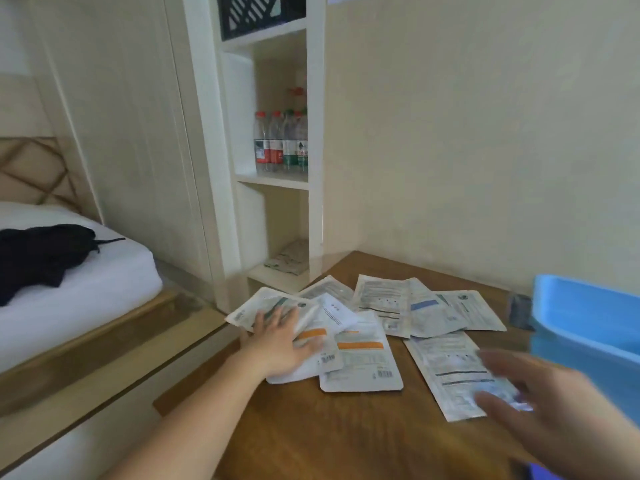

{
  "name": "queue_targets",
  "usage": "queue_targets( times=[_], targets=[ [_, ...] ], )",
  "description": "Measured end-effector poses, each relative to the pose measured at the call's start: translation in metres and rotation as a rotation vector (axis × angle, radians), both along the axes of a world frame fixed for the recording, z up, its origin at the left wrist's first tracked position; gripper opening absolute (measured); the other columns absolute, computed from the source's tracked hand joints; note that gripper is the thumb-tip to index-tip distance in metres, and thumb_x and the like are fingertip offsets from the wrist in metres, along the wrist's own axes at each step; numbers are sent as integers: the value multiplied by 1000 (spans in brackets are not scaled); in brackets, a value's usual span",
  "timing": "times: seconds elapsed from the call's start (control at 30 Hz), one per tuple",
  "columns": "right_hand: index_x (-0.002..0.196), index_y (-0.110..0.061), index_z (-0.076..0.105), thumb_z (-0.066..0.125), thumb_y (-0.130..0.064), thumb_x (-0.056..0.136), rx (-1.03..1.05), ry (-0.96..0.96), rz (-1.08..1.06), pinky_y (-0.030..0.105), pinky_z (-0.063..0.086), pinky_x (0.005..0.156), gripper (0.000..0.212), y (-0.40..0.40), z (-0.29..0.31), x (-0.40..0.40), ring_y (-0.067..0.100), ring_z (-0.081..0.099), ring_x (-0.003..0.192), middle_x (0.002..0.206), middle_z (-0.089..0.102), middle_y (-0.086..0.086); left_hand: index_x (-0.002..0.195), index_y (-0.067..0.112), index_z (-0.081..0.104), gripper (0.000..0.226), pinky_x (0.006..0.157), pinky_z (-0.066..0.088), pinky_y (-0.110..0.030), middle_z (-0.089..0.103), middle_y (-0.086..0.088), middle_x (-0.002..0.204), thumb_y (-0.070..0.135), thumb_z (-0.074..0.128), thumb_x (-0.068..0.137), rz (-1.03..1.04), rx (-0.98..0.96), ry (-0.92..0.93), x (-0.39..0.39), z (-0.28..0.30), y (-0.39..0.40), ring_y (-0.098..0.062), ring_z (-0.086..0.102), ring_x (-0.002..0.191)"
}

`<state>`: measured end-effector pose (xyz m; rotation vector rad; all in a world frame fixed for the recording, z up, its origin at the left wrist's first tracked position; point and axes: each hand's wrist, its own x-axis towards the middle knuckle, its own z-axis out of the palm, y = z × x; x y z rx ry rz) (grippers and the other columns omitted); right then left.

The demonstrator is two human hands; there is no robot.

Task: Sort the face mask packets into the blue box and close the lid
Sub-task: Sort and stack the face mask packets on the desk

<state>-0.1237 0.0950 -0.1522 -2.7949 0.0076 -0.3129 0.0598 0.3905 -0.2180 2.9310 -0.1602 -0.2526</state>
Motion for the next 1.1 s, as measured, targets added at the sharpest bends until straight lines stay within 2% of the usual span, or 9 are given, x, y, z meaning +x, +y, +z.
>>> queue_targets(
  times=[0.1,0.23,0.47,0.63,0.77,0.83,0.9,1.0,1.1],
  targets=[
    [148,-30,32,55,-44,94,-30,137,-4,26,35,109,61,19,-18,71,13,42,135,152,35,-10,154,40,-10,88,117,-3,-60,-17,9,163,83,21,83,-79,-18,-37,-22,-12,9,-27,-18,150],
    [141,-15,39,52,-21,95,-45,224,-115,32,32,112,48,14,-39,129,22,36,135,147,38,5,151,47,-10,83,118,-7,-56,-20,18,161,84,20,82,-227,16,-44,-63,-16,24,-17,-22,149],
    [117,-23,53,42,-30,95,-282,355,-126,48,37,105,26,13,-46,137,20,53,108,110,55,-3,146,58,-8,97,118,-14,-50,-26,33,151,94,10,58,-337,0,54,-90,-3,41,-1,-29,142],
    [130,-32,48,37,-40,99,-468,304,44,55,14,117,34,25,-36,67,21,29,142,137,53,-7,143,61,-8,98,117,-16,-47,-32,30,151,98,-2,52,-327,-32,-57,-92,-11,37,0,-37,138],
    [128,-35,50,37,-46,98,-406,269,169,43,18,116,34,27,-27,19,11,48,125,131,56,-12,147,55,-8,91,116,-19,-36,-34,38,146,92,22,68,-458,-61,-137,-110,8,3,11,-41,130],
    [115,-32,59,47,-46,94,-472,126,219,35,36,105,28,27,-29,9,13,60,106,117,66,-9,144,59,-12,85,114,-21,-36,-33,40,144,82,39,81,-623,-40,-130,-119,20,-31,15,-39,130],
    [96,-28,64,69,-45,80,-608,45,251,32,53,71,24,23,-35,10,16,66,71,83,71,-4,150,52,-6,83,116,-21,-42,-23,35,152,74,43,87,-777,5,-161,-118,22,-65,8,-32,138],
    [75,-22,62,79,-36,72,-769,-6,409,31,48,41,21,10,-46,15,18,53,41,55,60,-3,154,41,9,78,120,-14,-46,1,22,162,65,47,90,-795,-36,-203,-109,18,-99,1,-14,146],
    [74,-16,57,73,-20,77,-700,-248,517,31,45,40,17,-1,-34,9,20,48,41,55,55,-1,149,40,30,69,123,1,-39,27,23,155,54,60,89,-742,-260,-223,-105,15,-109,7,10,142]
  ],
)
